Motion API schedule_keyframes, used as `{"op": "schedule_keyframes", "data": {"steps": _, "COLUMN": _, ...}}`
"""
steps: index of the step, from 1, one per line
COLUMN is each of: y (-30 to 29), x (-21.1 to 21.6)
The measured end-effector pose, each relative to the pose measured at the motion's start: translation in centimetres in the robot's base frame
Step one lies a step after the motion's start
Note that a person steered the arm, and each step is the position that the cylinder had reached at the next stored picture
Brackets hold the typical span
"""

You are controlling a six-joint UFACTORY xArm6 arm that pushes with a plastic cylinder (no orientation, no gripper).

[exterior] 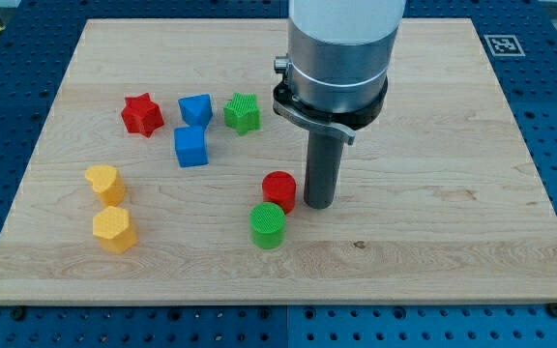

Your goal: Move red circle slightly left

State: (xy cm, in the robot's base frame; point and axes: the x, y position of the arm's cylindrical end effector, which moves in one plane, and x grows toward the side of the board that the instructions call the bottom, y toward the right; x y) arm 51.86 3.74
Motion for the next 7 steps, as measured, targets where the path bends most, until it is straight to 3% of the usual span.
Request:
{"op": "schedule_keyframes", "data": {"steps": 4, "y": -0.2, "x": 0.7}}
{"op": "schedule_keyframes", "data": {"steps": 7, "y": -4.4, "x": 0.3}}
